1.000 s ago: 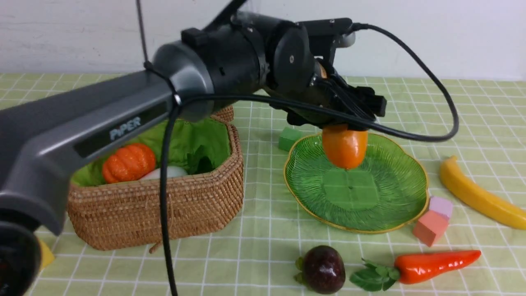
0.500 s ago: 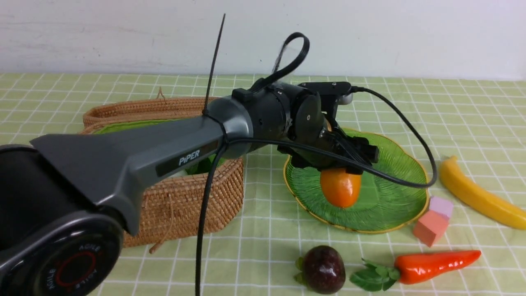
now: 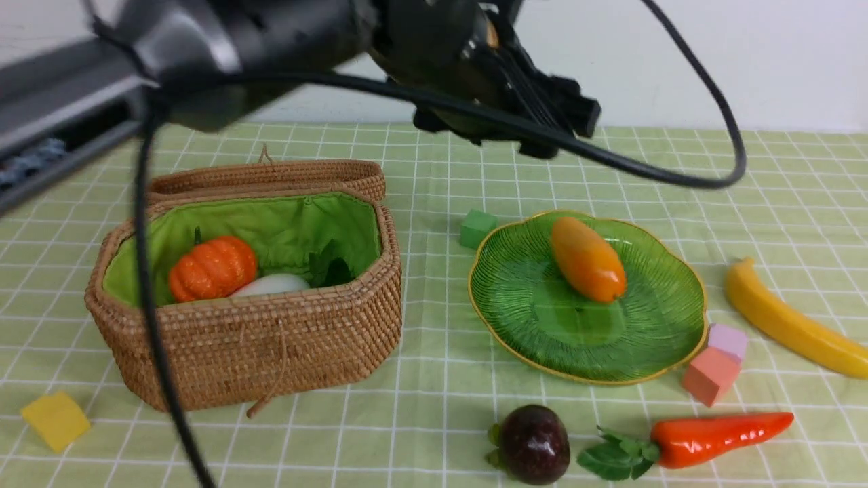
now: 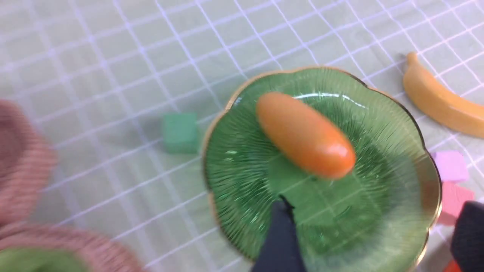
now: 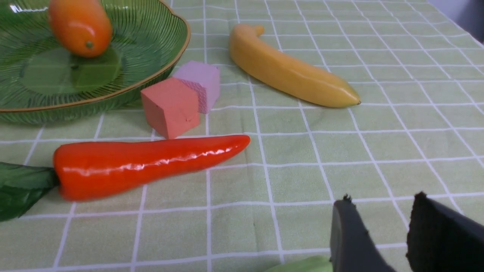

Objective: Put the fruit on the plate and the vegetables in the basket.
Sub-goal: Take a chayote with your right arm and place it on the basket on the left.

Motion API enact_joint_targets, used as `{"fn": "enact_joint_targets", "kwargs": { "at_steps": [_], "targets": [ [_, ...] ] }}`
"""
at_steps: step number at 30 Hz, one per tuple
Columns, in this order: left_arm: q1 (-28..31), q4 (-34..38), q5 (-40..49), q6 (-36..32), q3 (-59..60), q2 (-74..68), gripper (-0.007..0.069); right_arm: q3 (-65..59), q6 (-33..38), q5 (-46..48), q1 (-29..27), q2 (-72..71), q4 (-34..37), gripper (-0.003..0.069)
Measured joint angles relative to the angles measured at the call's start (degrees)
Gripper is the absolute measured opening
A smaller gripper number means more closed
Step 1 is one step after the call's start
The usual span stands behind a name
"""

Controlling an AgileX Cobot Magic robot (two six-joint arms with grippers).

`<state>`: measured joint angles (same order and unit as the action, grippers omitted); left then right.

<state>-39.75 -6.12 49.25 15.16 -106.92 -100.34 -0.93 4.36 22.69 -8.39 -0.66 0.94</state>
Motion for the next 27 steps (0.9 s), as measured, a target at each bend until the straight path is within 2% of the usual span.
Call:
{"fn": "enact_joint_targets", "kwargs": {
  "at_steps": [1,4,5,6,7,8,10,11,18,22,27],
  "targets": [
    [0.0,-0.9,2.1,0.0,0.0,1.5,0.0454,0.0,0.0,0.0,0.0,0.0,0.0,0.0242],
    [0.0,-5.0,11.3,0.6,-0.3,8.5,0.0296,0.0,0.0,0.0,0.0,0.0,0.0,0.0242],
    [0.0,-5.3,12.0,0.7,-0.3,8.9,0.0286,0.0,0.0,0.0,0.0,0.0,0.0,0.0242],
    [0.0,-7.0,17.0,1.5,-0.5,11.5,0.0201,0.0,0.0,0.0,0.0,0.0,0.0,0.0242],
    [0.0,-7.8,19.6,2.0,-0.5,13.0,0.0150,0.0,0.0,0.0,0.0,0.0,0.0,0.0242],
    [0.0,-7.9,20.1,2.1,-0.5,13.5,0.0129,0.0,0.0,0.0,0.0,0.0,0.0,0.0242],
    [0.0,-8.3,21.6,3.3,0.7,16.6,0.0026,0.0,0.0,0.0,0.0,0.0,0.0,0.0242],
    [0.0,-8.2,21.6,3.6,1.7,17.9,-0.0002,0.0,0.0,0.0,0.0,0.0,0.0,0.0242],
    [0.0,-7.1,21.6,5.1,14.6,31.4,-0.0013,0.0,0.0,0.0,0.0,0.0,0.0,0.0242],
    [0.0,-7.5,21.6,9.1,27.1,43.7,-0.0013,0.0,0.0,0.0,0.0,0.0,0.0,0.0242],
    [0.0,-7.6,21.6,10.7,39.5,56.3,-0.0013,0.0,0.0,0.0,0.0,0.0,0.0,0.0242]
  ]
}}
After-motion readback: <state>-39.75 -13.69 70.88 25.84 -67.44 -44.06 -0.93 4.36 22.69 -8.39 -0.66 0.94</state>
